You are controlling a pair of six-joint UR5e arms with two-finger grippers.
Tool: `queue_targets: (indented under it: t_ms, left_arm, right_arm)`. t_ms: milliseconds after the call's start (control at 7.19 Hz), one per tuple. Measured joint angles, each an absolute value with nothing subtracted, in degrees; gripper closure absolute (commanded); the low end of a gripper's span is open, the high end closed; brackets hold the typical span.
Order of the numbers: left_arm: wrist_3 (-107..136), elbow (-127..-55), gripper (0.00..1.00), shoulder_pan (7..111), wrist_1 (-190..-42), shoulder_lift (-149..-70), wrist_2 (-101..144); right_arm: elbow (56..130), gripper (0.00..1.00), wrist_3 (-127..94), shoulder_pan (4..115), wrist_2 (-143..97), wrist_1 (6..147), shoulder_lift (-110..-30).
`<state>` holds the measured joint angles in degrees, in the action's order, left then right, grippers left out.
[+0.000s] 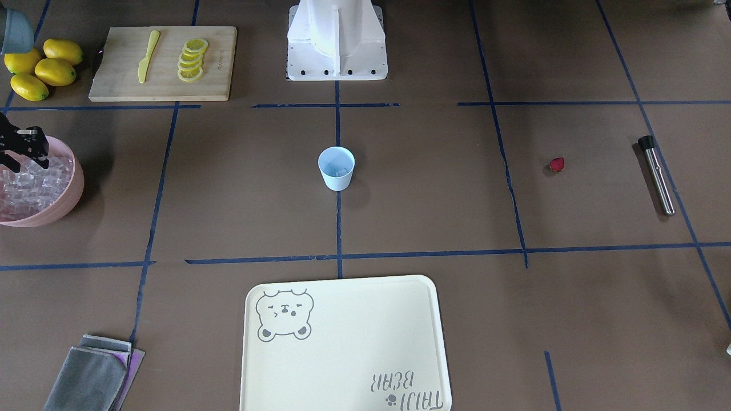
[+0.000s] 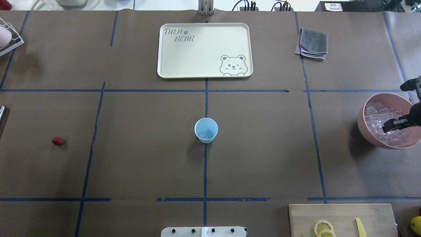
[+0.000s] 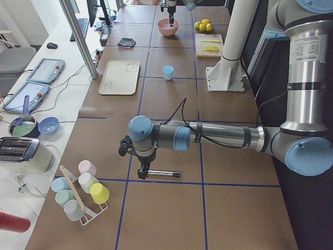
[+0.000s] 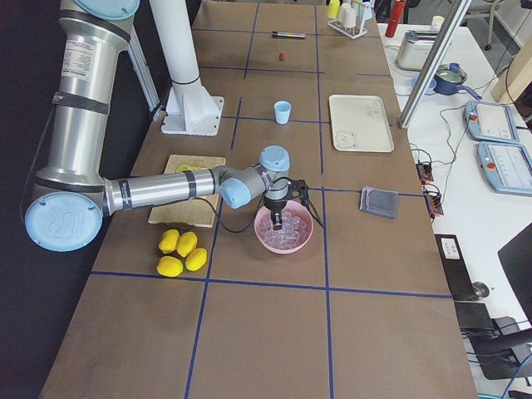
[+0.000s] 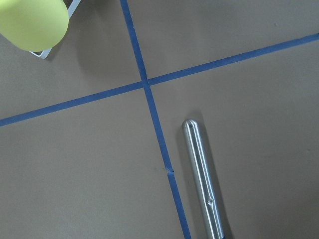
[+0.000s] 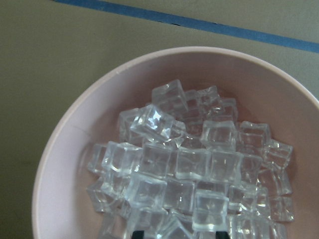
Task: Mash ice and strawberries in cup
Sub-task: 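Lower the right gripper into the ice and grasp a cube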
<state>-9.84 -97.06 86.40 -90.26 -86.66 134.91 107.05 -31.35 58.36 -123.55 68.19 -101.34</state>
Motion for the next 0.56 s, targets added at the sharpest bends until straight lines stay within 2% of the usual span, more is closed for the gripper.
queue_targets:
  t_ms: [556]
  left_arm:
    - [-9.8, -97.0, 0.0, 86.4, -90.3, -86.7, 134.9]
  right_arm:
    - [107.0, 0.47, -31.4, 58.4, -124.9, 68.1, -101.3]
